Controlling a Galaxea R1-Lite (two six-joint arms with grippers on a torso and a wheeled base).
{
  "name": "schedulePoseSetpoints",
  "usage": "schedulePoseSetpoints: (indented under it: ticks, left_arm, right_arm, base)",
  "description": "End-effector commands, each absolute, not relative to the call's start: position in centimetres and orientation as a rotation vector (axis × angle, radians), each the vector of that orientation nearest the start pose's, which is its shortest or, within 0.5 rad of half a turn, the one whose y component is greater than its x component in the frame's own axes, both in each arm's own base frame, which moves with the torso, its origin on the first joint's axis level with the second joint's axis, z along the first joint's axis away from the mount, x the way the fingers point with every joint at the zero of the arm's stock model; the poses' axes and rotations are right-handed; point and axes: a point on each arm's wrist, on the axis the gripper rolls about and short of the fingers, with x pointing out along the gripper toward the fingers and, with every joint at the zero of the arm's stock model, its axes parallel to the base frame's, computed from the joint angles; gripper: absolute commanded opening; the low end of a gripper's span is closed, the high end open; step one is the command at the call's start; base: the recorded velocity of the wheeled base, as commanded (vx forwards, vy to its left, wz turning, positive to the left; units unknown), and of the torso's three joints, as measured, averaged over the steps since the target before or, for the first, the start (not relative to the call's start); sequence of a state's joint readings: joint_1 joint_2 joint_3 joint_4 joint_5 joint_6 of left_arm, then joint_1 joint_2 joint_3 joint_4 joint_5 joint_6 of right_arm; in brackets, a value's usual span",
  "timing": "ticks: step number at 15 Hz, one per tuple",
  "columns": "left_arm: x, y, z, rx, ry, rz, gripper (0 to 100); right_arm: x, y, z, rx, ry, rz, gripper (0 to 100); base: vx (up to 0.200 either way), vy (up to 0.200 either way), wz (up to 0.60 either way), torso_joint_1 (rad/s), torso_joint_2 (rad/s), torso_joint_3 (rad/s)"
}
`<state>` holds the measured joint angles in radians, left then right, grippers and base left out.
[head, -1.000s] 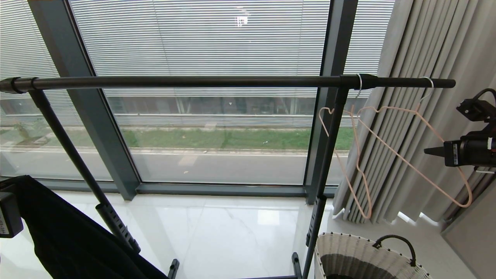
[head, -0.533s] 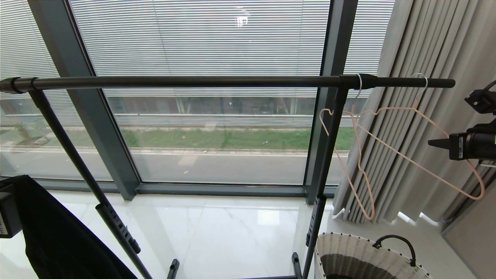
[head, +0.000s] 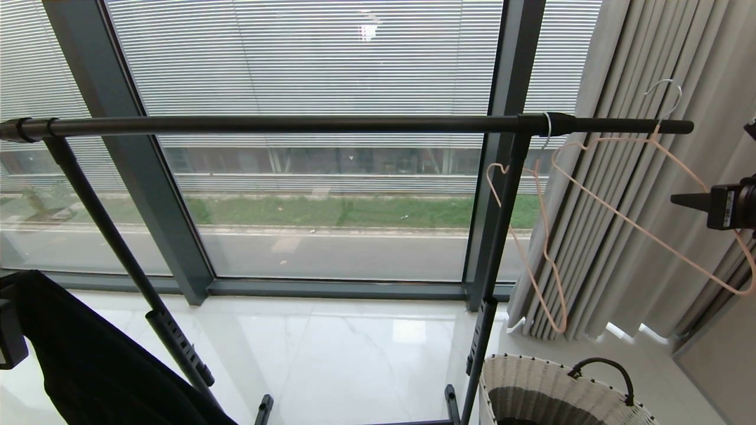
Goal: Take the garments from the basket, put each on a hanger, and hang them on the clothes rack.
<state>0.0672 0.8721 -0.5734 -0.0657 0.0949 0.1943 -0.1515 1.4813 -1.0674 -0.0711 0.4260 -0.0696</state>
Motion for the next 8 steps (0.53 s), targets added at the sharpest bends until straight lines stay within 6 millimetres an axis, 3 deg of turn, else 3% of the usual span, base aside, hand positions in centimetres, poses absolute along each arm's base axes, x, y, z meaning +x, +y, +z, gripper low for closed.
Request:
schedulePoseSetpoints:
  ticks: [1, 4, 8]
  left_arm:
    - [9.5, 0.9, 22.7, 0.197, 0.247, 0.142, 0]
    - [9.7, 0.9, 22.6, 0.223, 0.257, 0.144, 0]
    - [9.7, 0.9, 22.6, 0.23, 0.258, 0.144, 0]
  right_arm:
    - [23.6, -2.7, 26.9, 0.022, 0.291, 0.284, 0]
    - [21.3, -2.3, 26.5, 0.022, 0.291, 0.287, 0]
    - [18.8, -1.8, 27.1, 0.014, 0.241, 0.333, 0]
  base:
    - [0.0, 0.0, 0.0, 0.0, 0.0, 0.0]
    - [0.0, 0.0, 0.0, 0.0, 0.0, 0.0]
    - [-0.2, 0.0, 0.0, 0.006, 0.0, 0.005]
